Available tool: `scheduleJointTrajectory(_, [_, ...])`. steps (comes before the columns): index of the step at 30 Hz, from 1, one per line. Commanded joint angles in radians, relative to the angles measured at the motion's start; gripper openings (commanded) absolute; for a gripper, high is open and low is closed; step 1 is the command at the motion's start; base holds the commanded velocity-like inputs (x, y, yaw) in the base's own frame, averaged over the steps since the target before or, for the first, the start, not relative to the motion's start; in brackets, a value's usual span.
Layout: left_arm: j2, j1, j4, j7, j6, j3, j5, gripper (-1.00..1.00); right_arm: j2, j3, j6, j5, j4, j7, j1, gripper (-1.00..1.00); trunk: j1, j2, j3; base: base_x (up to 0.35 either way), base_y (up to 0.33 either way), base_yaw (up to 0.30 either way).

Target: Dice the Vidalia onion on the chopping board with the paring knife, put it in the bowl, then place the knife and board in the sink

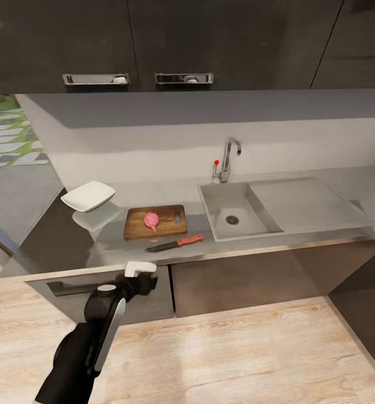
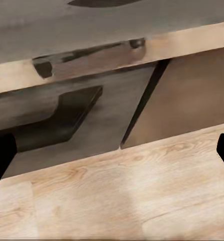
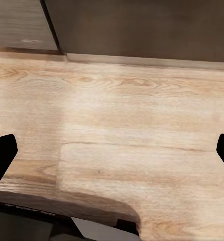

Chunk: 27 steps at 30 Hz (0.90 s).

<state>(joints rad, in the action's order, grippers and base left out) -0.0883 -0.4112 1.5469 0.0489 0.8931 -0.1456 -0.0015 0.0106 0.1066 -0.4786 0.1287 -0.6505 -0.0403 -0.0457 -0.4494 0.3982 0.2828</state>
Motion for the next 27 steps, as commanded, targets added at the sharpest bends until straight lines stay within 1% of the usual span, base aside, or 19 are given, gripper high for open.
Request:
scheduleJointTrajectory(1, [0.000, 0.038, 0.001, 0.005, -0.046, -0.003, 0.000, 1.00, 0.000, -0.001, 0.000, 0.009, -0.001, -0.004, 0.000, 1.00, -0.001, 0.002, 0.002, 0.000, 0.000, 0.000])
scheduleJointTrajectory(2, [0.000, 0.052, 0.001, 0.005, -0.065, -0.004, 0.000, 1.00, 0.000, -0.001, -0.001, 0.009, -0.001, -0.004, 0.000, 1.00, -0.001, 0.002, 0.002, 0.000, 0.000, 0.000])
scheduleJointTrajectory(3, [0.000, 0.081, 0.001, 0.005, -0.104, -0.005, 0.000, 1.00, 0.000, -0.001, -0.001, 0.009, -0.001, -0.004, 0.000, 1.00, -0.001, 0.002, 0.002, 0.000, 0.000, 0.000])
scheduleJointTrajectory(4, [0.000, 0.126, 0.001, 0.004, -0.162, -0.006, 0.000, 1.00, 0.000, -0.001, -0.001, 0.009, -0.001, -0.004, 0.000, 1.00, -0.001, 0.002, 0.002, 0.000, 0.000, 0.000])
scheduleJointTrajectory(6, [0.001, 0.194, 0.001, 0.004, -0.242, -0.006, -0.001, 1.00, 0.000, -0.001, -0.001, 0.009, -0.001, -0.004, 0.000, 1.00, -0.001, 0.002, 0.002, 0.000, 0.000, 0.000])
scheduleJointTrajectory(7, [0.001, 0.212, 0.002, 0.004, -0.263, -0.006, -0.001, 1.00, 0.000, -0.002, -0.001, 0.009, -0.001, -0.004, 0.000, 1.00, -0.001, 0.002, 0.002, 0.000, 0.000, 0.000])
scheduleJointTrajectory(8, [0.001, 0.248, 0.002, 0.004, -0.308, -0.006, -0.001, 1.00, 0.000, -0.002, -0.001, 0.009, -0.001, -0.004, 0.000, 1.00, -0.001, 0.002, 0.001, 0.000, 0.000, 0.000])
scheduleJointTrajectory(9, [0.003, 0.314, 0.001, 0.003, -0.397, -0.006, -0.001, 1.00, 0.000, -0.002, -0.001, 0.009, -0.002, -0.004, 0.000, 1.00, -0.001, 0.002, 0.001, 0.000, 0.000, 0.000])
scheduleJointTrajectory(10, [0.008, 0.344, 0.001, 0.003, -0.436, -0.006, -0.001, 1.00, 0.000, -0.002, -0.002, 0.008, -0.003, -0.004, 0.000, 1.00, -0.001, 0.002, 0.000, 0.000, 0.000, 0.000])
scheduleJointTrajectory(11, [0.017, 0.387, 0.001, 0.003, -0.486, -0.006, 0.000, 1.00, 0.000, -0.002, -0.002, 0.008, -0.004, -0.004, 0.000, 1.00, -0.001, 0.002, -0.002, 0.000, 0.000, 0.000])
scheduleJointTrajectory(13, [0.027, 0.447, 0.000, 0.001, -0.548, -0.006, 0.000, 1.00, -0.001, -0.002, -0.003, 0.008, -0.004, -0.004, 0.000, 1.00, -0.001, 0.002, -0.005, 0.000, 0.000, 0.000])
scheduleJointTrajectory(15, [0.035, 0.511, -0.003, -0.001, -0.628, -0.005, 0.000, 1.00, 0.000, -0.002, -0.004, 0.008, -0.005, -0.004, 0.000, 1.00, -0.001, 0.002, -0.008, 0.000, 0.000, 0.000])
scheduleJointTrajectory(16, [0.038, 0.528, -0.004, -0.001, -0.651, -0.005, 0.000, 1.00, 0.000, -0.002, -0.004, 0.008, -0.005, -0.004, 0.000, 1.00, -0.001, 0.002, -0.009, 0.000, 0.000, 0.000])
scheduleJointTrajectory(17, [0.043, 0.561, -0.007, -0.002, -0.704, -0.005, 0.000, 1.00, 0.000, -0.002, -0.004, 0.008, -0.006, -0.004, 0.000, 1.00, -0.001, 0.002, -0.011, 0.000, 0.000, 0.000])
scheduleJointTrajectory(18, [0.049, 0.612, -0.011, -0.002, -0.791, -0.005, 0.001, 1.00, 0.000, -0.002, -0.006, 0.008, -0.006, -0.004, 0.000, 1.00, -0.001, 0.002, -0.012, 0.000, 0.000, 0.000])
scheduleJointTrajectory(21, [0.055, 0.710, -0.025, -0.003, -0.931, -0.005, 0.001, 1.00, 0.000, -0.002, -0.022, 0.008, -0.016, -0.005, 0.000, 1.00, -0.001, 0.002, -0.017, 0.000, 0.000, 0.000])
scheduleJointTrajectory(24, [0.061, 0.759, -0.054, -0.003, -0.970, -0.005, -0.001, 1.00, 0.000, -0.002, -0.064, 0.008, -0.019, -0.006, 0.000, 1.00, -0.001, 0.002, -0.022, 0.000, 0.000, 0.000])
scheduleJointTrajectory(26, [0.070, 0.769, -0.084, -0.003, -0.993, -0.005, -0.001, 1.00, 0.001, -0.002, -0.075, 0.008, -0.020, -0.006, 0.000, 1.00, -0.001, 0.002, -0.025, 0.000, 0.000, 0.000])
scheduleJointTrajectory(27, [0.080, 0.773, -0.112, -0.003, -1.019, -0.004, -0.001, 1.00, 0.001, -0.002, -0.079, 0.008, -0.020, -0.006, 0.000, 1.00, -0.001, 0.002, -0.027, 0.000, 0.000, 0.000])
